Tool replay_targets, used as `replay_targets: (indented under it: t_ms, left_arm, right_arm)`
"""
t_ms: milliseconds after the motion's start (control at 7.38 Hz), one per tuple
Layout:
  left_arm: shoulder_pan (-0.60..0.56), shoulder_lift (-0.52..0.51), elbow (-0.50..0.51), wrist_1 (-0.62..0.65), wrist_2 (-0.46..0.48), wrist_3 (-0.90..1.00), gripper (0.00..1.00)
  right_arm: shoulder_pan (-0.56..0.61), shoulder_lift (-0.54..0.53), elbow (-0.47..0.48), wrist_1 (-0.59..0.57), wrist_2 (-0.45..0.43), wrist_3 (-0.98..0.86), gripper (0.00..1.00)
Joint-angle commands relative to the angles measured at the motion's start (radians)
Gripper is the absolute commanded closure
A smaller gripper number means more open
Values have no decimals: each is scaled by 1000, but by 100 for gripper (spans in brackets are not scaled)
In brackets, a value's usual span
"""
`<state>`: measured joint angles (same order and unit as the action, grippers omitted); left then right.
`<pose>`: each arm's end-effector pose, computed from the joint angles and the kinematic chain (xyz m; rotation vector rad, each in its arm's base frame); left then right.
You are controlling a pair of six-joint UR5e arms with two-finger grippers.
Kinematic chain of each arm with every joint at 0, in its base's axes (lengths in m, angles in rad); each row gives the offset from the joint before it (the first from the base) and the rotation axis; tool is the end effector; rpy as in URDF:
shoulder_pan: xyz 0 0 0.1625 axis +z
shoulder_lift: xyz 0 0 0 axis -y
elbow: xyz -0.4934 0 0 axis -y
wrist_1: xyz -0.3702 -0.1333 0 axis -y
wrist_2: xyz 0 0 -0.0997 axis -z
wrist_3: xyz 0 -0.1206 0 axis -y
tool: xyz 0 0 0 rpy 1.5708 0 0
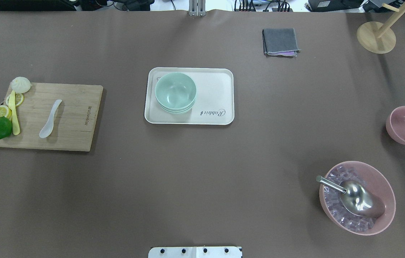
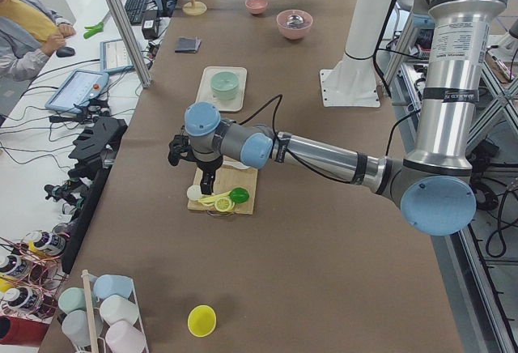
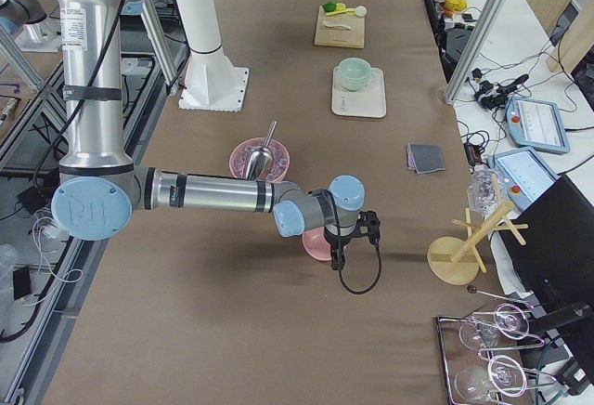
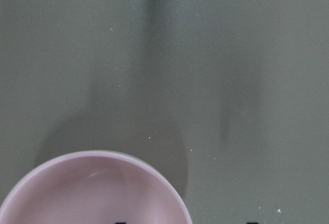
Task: Stack pink bowl on green and place spoon
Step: 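Lower the right gripper onto the rim of the pink bowl and grasp it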
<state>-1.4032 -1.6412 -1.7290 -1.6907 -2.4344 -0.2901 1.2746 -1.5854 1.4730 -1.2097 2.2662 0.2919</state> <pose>0.0450 -0.5155 0.6104 0.1240 0.9055 0.0366 -0.0865 -0.4755 0.7626 0.0278 -0.7312 -0.0906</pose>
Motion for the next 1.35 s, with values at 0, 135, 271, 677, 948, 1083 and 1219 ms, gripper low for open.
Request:
replay_targets:
  t_ms: [0, 135, 271, 677, 948, 1083, 1219]
  left_arm:
    - [1, 0, -1, 0, 0, -1, 2]
    - [1, -2, -1, 0, 0, -1, 2]
    - [1, -2, 0, 0, 0, -1, 2]
    - [65, -31, -24, -1, 108, -105, 2]
    - [195, -55, -70, -53, 194, -331, 3]
    - [279, -74, -66, -55, 239, -355, 4]
    - [315, -87, -57, -57, 250, -357, 9]
  right_arm:
    - [-32, 1, -22, 1, 25, 1, 39]
    - [-40, 1, -31, 1, 38, 1, 59]
    - [-43, 1, -40, 2, 39, -2, 83]
    - [-43, 1, -33, 76, 36, 1, 100]
    - [-43, 60, -25, 75, 39, 24, 100]
    - [-56, 111, -25, 75, 38, 82, 100]
    - [-78, 171, -22, 73, 38, 164, 100]
